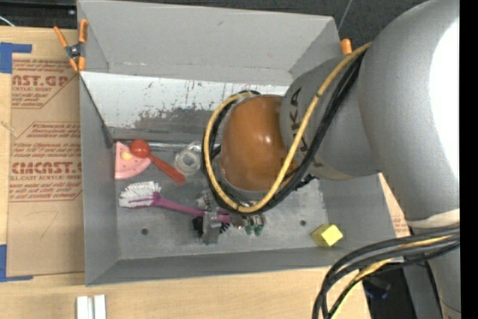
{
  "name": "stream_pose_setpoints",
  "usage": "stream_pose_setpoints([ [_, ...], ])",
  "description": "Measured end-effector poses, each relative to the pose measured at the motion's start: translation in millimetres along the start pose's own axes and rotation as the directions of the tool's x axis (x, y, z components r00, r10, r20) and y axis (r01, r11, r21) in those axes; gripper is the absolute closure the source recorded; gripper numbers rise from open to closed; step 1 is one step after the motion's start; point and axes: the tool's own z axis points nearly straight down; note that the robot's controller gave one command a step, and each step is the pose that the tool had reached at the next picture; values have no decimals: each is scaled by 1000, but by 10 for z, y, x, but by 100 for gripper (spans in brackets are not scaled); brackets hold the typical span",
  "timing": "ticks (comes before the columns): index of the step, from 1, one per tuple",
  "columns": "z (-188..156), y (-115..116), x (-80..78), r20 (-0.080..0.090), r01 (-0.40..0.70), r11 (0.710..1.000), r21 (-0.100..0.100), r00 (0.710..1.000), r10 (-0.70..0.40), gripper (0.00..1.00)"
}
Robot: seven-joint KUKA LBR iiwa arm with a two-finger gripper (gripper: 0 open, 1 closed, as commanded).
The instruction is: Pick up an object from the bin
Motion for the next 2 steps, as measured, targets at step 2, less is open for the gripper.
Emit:
stream_pose_setpoints([
  [2, -736, 4, -11, 5, 0, 1000, 0, 1000, 0, 100],
])
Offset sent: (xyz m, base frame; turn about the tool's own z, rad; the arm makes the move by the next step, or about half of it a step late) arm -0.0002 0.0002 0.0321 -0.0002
